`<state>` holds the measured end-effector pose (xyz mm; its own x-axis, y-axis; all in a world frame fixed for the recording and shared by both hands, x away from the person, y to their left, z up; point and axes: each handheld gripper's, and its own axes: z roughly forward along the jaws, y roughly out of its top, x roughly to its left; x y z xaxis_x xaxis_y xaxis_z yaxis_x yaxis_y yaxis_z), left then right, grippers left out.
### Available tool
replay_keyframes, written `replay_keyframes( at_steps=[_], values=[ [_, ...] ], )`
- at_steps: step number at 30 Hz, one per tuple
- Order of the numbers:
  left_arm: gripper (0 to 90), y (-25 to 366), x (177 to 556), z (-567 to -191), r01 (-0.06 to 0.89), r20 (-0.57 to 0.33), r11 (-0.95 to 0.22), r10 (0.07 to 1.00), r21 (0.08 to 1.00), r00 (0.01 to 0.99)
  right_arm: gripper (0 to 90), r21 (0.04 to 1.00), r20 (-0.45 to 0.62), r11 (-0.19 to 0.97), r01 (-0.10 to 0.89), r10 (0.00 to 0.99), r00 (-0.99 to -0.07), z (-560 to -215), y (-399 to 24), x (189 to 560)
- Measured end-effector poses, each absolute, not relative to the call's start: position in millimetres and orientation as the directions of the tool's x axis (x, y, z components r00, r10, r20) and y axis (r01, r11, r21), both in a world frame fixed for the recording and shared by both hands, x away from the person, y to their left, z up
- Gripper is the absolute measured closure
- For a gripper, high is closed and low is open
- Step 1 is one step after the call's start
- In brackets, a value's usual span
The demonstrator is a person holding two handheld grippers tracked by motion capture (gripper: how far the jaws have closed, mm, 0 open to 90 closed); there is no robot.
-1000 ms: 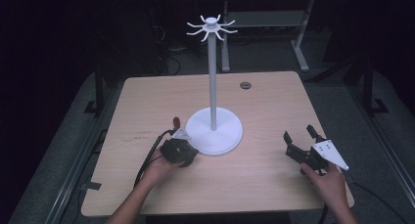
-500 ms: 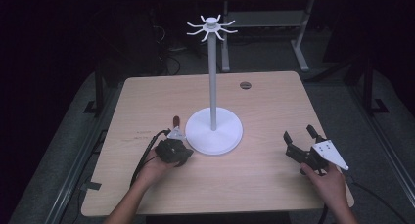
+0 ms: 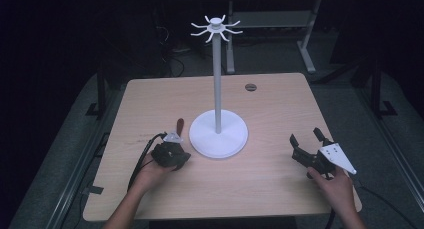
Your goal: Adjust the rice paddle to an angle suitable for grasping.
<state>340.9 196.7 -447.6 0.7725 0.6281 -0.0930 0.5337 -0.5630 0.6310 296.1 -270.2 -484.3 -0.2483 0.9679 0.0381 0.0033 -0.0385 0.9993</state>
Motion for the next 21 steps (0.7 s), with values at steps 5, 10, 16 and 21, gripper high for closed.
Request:
replay_keyframes(
  at_steps=[5, 10, 16, 21],
  values=[
    [90.0, 204.8, 340.9, -448.4, 0.547, -0.094, -0.565, 0.638, 0.618, 0.764, 13.1, 0.999, 0.039, -0.040, 0.002, 0.968, -0.249, -484.4, -270.1, 296.1],
    [90.0, 209.9, 341.1, -448.1, 0.553, -0.094, -0.562, 0.644, 0.615, 0.759, 13.1, 0.999, 0.041, -0.042, 0.003, 0.968, -0.249, -484.4, -270.1, 296.0],
    [90.0, 216.2, 341.5, -447.5, 0.557, -0.086, -0.569, 0.649, 0.606, 0.756, 13.1, 0.999, 0.039, -0.040, 0.000, 0.968, -0.249, -484.4, -270.3, 296.1],
    [90.0, 223.5, 342.8, -447.5, 0.570, -0.091, -0.557, 0.663, 0.604, 0.743, 13.1, 0.999, 0.037, -0.039, -0.001, 0.968, -0.249, -484.4, -270.4, 296.1]
  ],
)
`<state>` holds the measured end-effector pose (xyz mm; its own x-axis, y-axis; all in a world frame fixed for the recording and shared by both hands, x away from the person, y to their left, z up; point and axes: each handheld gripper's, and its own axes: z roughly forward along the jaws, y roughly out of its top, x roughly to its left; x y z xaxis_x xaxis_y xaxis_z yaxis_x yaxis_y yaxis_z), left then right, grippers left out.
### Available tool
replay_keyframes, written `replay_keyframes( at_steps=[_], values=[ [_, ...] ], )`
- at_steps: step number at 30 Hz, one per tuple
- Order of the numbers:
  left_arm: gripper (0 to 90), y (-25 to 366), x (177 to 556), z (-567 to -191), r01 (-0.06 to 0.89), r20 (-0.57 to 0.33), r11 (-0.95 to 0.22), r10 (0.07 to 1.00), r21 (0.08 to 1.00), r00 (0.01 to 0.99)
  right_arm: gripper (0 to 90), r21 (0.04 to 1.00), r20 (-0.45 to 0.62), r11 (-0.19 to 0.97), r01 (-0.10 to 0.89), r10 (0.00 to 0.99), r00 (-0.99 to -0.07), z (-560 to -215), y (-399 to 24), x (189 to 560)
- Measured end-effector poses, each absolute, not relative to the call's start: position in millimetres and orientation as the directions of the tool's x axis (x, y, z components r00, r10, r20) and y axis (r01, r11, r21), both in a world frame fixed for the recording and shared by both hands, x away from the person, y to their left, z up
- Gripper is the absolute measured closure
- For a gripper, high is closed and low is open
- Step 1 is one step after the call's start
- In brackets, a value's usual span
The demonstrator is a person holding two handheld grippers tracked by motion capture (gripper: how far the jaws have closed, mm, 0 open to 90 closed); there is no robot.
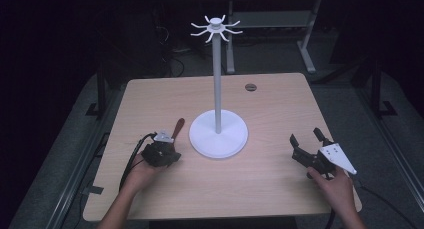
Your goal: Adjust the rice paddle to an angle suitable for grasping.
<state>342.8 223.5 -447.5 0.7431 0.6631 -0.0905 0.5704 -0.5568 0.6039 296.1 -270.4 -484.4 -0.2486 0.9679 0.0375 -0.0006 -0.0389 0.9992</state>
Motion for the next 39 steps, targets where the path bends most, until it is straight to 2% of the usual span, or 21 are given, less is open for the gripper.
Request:
replay_keyframes(
  at_steps=[39],
  values=[
    [90.0, 276.0, 353.7, -446.9, 0.633, -0.048, -0.480, 0.773, 0.608, 0.633, 13.1, 0.999, 0.041, -0.042, 0.003, 0.967, -0.250, -484.4, -270.5, 296.3]
  ],
)
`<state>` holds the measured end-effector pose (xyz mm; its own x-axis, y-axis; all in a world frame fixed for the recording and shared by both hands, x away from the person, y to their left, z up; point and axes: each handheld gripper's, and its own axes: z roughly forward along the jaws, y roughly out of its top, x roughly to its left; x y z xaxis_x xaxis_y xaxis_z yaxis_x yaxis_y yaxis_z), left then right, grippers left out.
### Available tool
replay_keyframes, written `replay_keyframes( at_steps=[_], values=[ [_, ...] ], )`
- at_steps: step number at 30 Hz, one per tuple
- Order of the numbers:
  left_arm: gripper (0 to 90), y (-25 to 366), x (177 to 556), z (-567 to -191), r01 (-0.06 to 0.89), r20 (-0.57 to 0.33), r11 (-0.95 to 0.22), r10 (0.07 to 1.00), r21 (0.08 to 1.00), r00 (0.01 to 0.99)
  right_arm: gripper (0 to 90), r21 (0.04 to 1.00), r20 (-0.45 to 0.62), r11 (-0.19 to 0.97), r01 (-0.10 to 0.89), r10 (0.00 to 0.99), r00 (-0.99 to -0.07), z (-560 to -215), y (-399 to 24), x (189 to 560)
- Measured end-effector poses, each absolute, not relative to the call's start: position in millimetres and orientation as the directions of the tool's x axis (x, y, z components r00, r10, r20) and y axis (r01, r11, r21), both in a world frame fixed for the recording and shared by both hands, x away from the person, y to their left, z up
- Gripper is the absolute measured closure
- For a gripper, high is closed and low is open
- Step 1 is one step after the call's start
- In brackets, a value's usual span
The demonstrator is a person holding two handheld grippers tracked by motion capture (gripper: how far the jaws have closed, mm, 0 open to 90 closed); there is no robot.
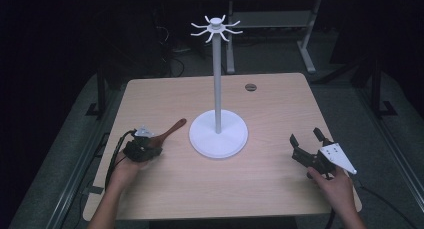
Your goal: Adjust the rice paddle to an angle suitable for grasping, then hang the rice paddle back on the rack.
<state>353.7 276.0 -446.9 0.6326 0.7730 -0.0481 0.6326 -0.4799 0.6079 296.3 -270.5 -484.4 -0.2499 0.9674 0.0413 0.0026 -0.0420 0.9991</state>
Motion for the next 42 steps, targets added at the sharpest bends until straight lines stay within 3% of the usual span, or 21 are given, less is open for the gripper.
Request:
replay_keyframes(
  at_steps=[20, 31, 35, 42],
  values=[
    [90.0, 289.4, 353.7, -433.7, 0.631, -0.087, -0.432, 0.778, 0.645, 0.622, 13.1, 0.999, 0.041, -0.041, 0.004, 0.967, -0.251, -484.3, -270.4, 296.4],
    [55.3, 291.4, 369.9, -418.1, 0.610, -0.078, -0.481, 0.742, 0.630, 0.665, 13.1, 0.999, 0.043, -0.041, 0.010, 0.967, -0.252, -484.2, -270.5, 296.9],
    [50.6, 287.5, 382.2, -412.8, 0.602, -0.047, -0.534, 0.724, 0.593, 0.688, 13.1, 0.999, 0.042, -0.041, 0.010, 0.967, -0.252, -484.2, -270.4, 296.9],
    [50.5, 278.7, 404.3, -400.9, 0.605, -0.032, -0.589, 0.702, 0.536, 0.711, 13.1, 0.999, 0.042, -0.041, 0.010, 0.966, -0.254, -484.2, -270.6, 296.9]
  ],
)
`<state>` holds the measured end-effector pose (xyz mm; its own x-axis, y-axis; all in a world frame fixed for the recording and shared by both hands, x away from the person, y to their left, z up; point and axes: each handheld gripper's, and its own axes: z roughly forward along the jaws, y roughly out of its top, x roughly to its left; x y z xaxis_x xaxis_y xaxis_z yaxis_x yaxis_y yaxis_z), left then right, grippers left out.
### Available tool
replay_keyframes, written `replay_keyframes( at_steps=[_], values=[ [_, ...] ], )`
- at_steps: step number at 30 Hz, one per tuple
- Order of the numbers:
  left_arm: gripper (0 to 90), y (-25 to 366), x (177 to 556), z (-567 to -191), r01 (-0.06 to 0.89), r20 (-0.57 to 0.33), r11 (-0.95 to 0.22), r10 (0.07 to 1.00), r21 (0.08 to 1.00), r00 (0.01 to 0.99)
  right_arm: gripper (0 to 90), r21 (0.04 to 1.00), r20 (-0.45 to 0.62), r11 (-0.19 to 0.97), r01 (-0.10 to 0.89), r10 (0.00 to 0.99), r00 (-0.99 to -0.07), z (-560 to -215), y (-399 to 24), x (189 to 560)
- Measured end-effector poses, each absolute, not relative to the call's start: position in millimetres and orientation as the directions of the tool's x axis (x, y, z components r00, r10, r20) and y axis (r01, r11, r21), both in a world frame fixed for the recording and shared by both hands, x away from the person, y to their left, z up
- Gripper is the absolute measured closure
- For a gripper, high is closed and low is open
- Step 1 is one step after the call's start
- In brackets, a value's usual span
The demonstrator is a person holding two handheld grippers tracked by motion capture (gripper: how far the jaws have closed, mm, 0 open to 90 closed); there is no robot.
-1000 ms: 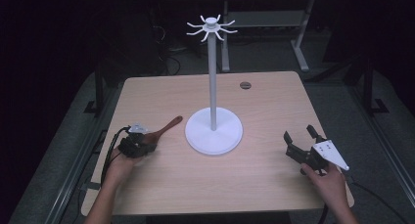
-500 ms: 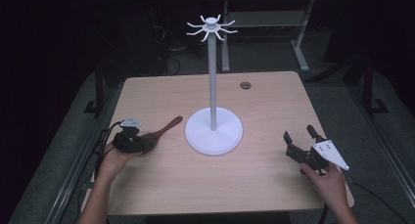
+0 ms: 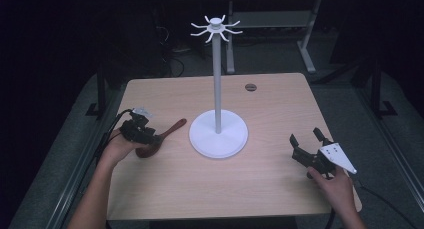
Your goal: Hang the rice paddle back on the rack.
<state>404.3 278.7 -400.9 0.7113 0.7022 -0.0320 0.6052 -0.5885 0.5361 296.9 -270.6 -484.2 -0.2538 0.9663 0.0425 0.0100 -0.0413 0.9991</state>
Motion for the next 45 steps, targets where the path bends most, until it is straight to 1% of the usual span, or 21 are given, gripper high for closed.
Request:
replay_keyframes(
  at_steps=[4, 10, 12, 20, 22, 24, 25, 30, 35, 45],
  values=[
    [51.2, 272.1, 416.3, -399.7, 0.611, -0.037, -0.608, 0.693, 0.508, 0.720, 13.1, 0.999, 0.042, -0.041, 0.010, 0.966, -0.254, -484.2, -270.5, 296.8],
    [53.0, 262.6, 432.3, -402.1, 0.609, -0.014, -0.649, 0.679, 0.455, 0.734, 13.1, 0.999, 0.043, -0.042, 0.009, 0.966, -0.254, -484.2, -270.6, 296.8],
    [53.5, 258.7, 437.5, -402.6, 0.606, -0.006, -0.679, 0.664, 0.414, 0.748, 13.1, 0.999, 0.043, -0.042, 0.010, 0.966, -0.255, -484.2, -270.6, 296.8],
    [55.5, 241.8, 455.7, -412.4, 0.620, -0.007, -0.708, 0.657, 0.338, 0.754, 13.1, 0.999, 0.044, -0.043, 0.011, 0.966, -0.255, -484.2, -270.5, 297.0],
    [57.2, 238.4, 458.1, -416.1, 0.632, -0.011, -0.690, 0.672, 0.353, 0.740, 13.1, 0.999, 0.044, -0.043, 0.011, 0.966, -0.254, -484.2, -270.7, 297.0],
    [59.7, 236.3, 460.3, -419.8, 0.641, -0.015, -0.688, 0.678, 0.341, 0.735, 13.1, 0.999, 0.045, -0.044, 0.011, 0.966, -0.254, -484.2, -270.7, 297.0],
    [59.8, 236.0, 462.2, -421.1, 0.634, -0.006, -0.706, 0.667, 0.316, 0.745, 13.1, 0.999, 0.045, -0.043, 0.011, 0.966, -0.254, -484.2, -270.7, 297.0],
    [65.3, 232.0, 465.5, -426.1, 0.641, 0.000, -0.705, 0.673, 0.305, 0.740, 13.1, 0.999, 0.045, -0.043, 0.012, 0.966, -0.255, -484.2, -270.9, 297.2],
    [68.3, 230.0, 469.8, -427.6, 0.643, 0.002, -0.717, 0.668, 0.269, 0.744, 13.1, 0.999, 0.046, -0.044, 0.013, 0.966, -0.256, -484.2, -270.6, 297.1],
    [73.5, 228.3, 475.2, -434.3, 0.650, -0.006, -0.726, 0.666, 0.226, 0.746, 13.1, 0.999, 0.046, -0.044, 0.013, 0.966, -0.255, -484.2, -270.9, 297.2]
  ],
)
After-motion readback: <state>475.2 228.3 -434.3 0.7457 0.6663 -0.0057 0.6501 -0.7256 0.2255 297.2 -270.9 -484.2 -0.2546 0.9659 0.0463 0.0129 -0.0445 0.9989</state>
